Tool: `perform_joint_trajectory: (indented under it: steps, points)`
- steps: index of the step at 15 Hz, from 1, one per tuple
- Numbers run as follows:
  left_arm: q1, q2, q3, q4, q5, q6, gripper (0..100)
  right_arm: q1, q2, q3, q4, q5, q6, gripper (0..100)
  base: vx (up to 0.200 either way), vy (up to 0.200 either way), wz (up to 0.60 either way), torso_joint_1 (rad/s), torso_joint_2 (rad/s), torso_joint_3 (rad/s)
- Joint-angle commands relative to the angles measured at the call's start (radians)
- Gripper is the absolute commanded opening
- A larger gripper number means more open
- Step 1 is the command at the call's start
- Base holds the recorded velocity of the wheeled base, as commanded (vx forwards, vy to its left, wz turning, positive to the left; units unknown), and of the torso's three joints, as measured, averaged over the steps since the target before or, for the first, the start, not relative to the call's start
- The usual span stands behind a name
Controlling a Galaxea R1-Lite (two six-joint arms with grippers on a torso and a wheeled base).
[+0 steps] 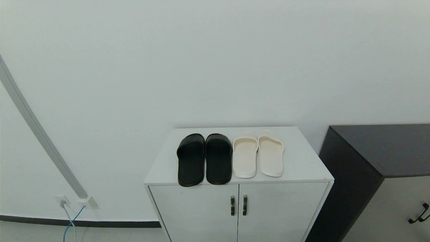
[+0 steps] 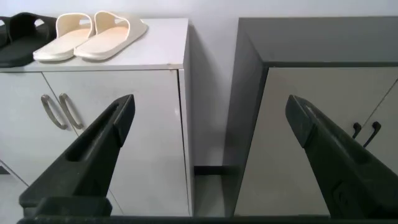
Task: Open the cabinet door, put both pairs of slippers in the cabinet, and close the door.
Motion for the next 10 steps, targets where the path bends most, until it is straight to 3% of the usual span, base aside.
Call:
perform_joint_trajectory:
  steps: [1, 2, 5, 7, 10]
  points:
    - [0.000, 0.001, 0.000, 0.000, 0.001, 0.000, 0, 0.003, 0.038, -0.042, -0.005, -0.003, 0.015, 100, 0.000, 0.000, 0.00, 0.000, 0.00, 0.000]
    - [0.000, 0.001, 0.000, 0.000, 0.001, -0.001, 0, 0.005, 0.108, -0.151, 0.008, -0.003, 0.072, 100, 0.000, 0.000, 0.00, 0.000, 0.00, 0.000]
    - [0.000, 0.001, 0.000, 0.000, 0.001, 0.000, 0, 0.005, 0.308, -0.167, 0.041, 0.105, 0.029, 100, 0.000, 0.000, 0.00, 0.000, 0.00, 0.000]
    - [0.000, 0.001, 0.000, 0.000, -0.001, -0.010, 0, 0.019, 0.513, -0.195, -0.038, 0.161, 0.024, 100, 0.000, 0.000, 0.00, 0.000, 0.00, 0.000]
    - [-0.001, 0.001, 0.000, 0.000, -0.004, -0.012, 0, 0.097, 0.768, -0.233, -0.173, 0.164, 0.044, 100, 0.000, 0.000, 0.00, 0.000, 0.00, 0.000]
